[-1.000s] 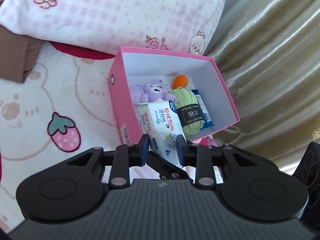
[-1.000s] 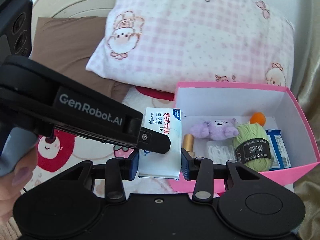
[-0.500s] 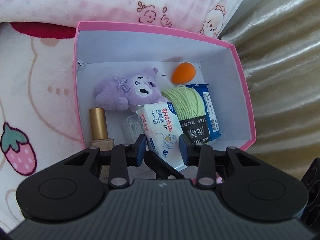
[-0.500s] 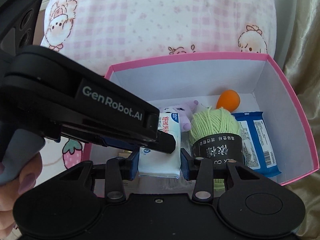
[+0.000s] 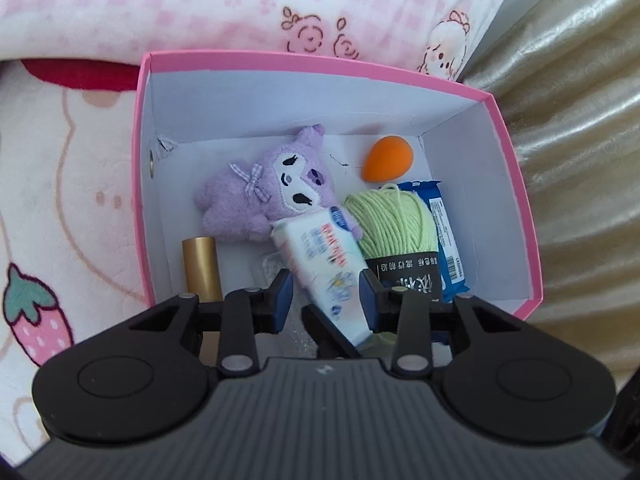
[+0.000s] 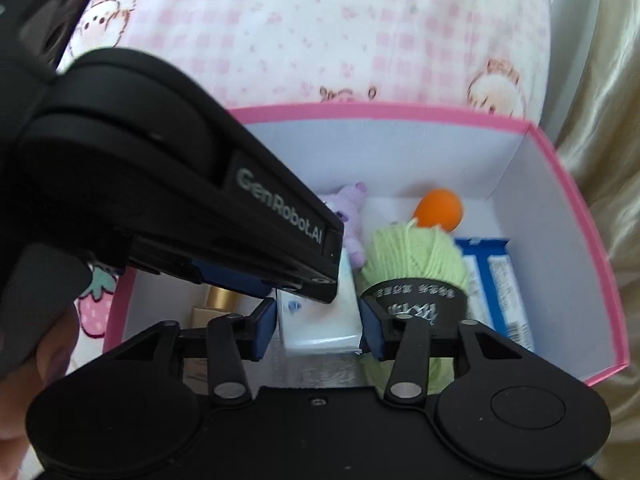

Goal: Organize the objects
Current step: 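Open the left gripper to release the tissue pack and withdraw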

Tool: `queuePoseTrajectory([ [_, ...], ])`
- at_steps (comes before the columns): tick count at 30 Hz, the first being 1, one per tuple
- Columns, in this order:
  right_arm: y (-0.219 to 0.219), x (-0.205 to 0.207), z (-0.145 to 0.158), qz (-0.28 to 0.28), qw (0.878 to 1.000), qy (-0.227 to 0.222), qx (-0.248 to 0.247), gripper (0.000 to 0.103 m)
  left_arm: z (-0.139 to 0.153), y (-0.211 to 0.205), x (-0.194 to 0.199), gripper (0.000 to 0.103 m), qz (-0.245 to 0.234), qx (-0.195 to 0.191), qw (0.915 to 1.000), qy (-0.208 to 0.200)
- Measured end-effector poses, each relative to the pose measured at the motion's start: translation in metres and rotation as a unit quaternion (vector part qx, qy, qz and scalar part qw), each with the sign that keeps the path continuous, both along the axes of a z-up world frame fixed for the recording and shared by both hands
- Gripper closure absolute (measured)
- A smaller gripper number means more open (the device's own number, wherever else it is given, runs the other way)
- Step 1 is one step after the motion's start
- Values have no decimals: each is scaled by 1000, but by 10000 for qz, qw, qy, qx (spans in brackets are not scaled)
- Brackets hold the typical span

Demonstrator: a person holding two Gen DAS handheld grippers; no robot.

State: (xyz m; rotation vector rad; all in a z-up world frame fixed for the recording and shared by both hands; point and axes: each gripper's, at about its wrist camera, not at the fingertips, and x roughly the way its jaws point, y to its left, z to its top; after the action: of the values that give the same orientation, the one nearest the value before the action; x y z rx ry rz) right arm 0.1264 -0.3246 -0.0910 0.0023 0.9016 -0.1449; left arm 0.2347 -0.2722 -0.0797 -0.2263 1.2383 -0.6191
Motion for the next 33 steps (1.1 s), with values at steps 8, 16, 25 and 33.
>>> queuePoseTrajectory([
  [8,9,-41,26,189,9990,-329,236,47,39,34,-33,65,141,107,9988,-446],
  [16,26,-78,59,550,9942,-627,676,45,78,88,-80,62,501,361,9954,-727],
  [25,52,-109,97,743,9915,-874,610,40,108,144,-131,55,740,491,9907,-1031],
  [33,67,-127,102,641,9930,-864,483,32,110,166,-161,37,750,898,9845,-1304],
])
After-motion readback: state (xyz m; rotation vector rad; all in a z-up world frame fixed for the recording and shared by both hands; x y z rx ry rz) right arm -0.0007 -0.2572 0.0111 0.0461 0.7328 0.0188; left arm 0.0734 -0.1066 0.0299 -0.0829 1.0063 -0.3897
